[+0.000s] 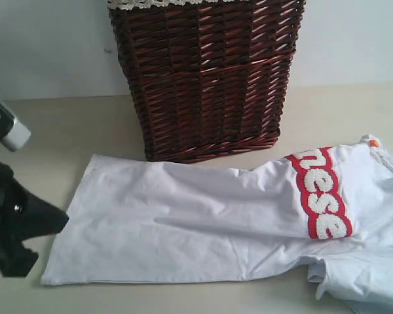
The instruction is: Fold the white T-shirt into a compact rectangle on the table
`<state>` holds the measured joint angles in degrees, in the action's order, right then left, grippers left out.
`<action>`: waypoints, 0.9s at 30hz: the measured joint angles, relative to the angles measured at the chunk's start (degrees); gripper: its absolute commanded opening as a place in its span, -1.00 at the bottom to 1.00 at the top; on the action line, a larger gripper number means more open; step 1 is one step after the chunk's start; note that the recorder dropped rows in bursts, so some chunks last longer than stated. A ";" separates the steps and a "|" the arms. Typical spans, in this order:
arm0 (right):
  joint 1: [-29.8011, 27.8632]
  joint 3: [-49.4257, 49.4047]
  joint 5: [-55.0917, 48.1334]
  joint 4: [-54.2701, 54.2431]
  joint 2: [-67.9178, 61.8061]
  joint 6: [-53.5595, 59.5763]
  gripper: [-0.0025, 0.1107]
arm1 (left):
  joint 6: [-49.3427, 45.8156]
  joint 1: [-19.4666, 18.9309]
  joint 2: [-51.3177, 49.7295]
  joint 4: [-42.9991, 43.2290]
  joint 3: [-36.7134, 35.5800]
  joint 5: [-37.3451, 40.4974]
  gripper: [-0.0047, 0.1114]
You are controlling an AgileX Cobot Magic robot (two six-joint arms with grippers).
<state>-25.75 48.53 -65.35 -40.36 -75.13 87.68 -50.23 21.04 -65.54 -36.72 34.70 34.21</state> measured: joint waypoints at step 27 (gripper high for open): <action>0.00 -0.58 24.44 -12.06 40.06 -16.43 -0.96 | 25.02 -23.16 38.73 7.54 -23.09 -15.88 -0.73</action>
<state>-25.75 47.94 -40.91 -52.42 -35.07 71.25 -25.21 -2.12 -26.81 -29.17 11.60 18.33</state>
